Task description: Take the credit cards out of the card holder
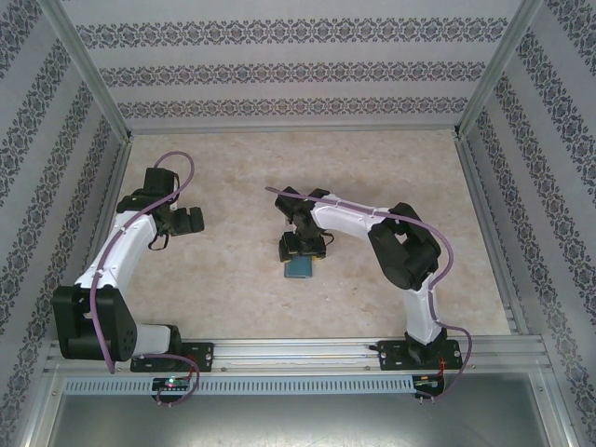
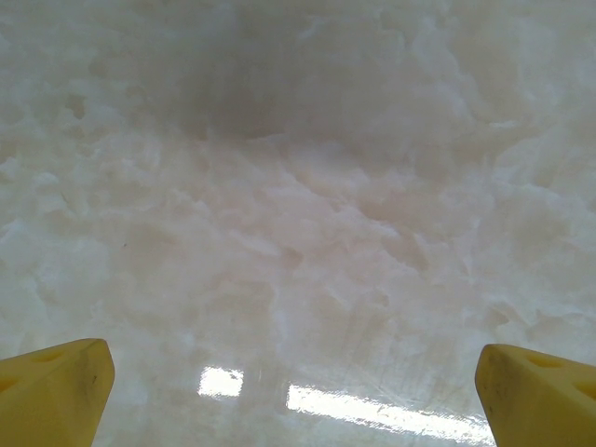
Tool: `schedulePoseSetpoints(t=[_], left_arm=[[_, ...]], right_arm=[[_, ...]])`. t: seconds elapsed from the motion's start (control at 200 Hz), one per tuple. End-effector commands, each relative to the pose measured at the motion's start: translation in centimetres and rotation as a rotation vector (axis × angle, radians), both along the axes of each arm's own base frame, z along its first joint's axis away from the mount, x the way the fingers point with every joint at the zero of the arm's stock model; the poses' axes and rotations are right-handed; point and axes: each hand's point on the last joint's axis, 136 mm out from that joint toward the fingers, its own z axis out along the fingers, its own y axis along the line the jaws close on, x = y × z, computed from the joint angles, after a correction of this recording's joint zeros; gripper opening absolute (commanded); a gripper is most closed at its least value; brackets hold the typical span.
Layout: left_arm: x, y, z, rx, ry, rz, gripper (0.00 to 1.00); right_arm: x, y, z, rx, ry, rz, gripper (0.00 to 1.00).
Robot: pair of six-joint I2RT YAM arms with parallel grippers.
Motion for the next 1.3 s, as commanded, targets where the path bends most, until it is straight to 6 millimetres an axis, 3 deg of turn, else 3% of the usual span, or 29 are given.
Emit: schedulePoseSetpoints(t=[0.0, 0.245, 0.37, 0.595, 0.754, 1.079, 1.294], left_arm=[[-0.1, 0.4, 0.2, 0.010, 0.019, 0.001, 1.00], [-0.2, 0.1, 0.6, -0.010, 0.001, 0.005, 1.00], [0.2, -1.7, 1.4, -0.115, -0.036, -0.010, 1.00], [1.4, -6.8, 2.9, -0.224, -0.108, -0.086, 1.00], [1.9, -11.4, 3.2, -0.254, -0.107, -0.161, 1.00], [1.9, -21.5, 1.7, -0.390, -0.074, -0.278, 0.96], [0.5, -25.9, -1.0, -0.483, 0.034, -0.301, 0.78]], right_arm=[[0.0, 0.8, -1.1, 0.006, 0.015, 0.012, 0.72], [0.5, 0.7, 0.0, 0.009, -0.021, 0.012, 0.79], [0.8, 0.6, 1.5, 0.038, -0.046, 0.002, 0.80], [1.1, 0.5, 4.8, 0.151, -0.087, -0.023, 0.84], [1.2, -0.3, 5.8, 0.246, -0.098, -0.059, 0.82], [1.7, -1.9, 4.5, 0.484, -0.061, -0.131, 0.61], [2.2, -2.4, 2.6, 0.538, -0.029, -0.146, 0.49]])
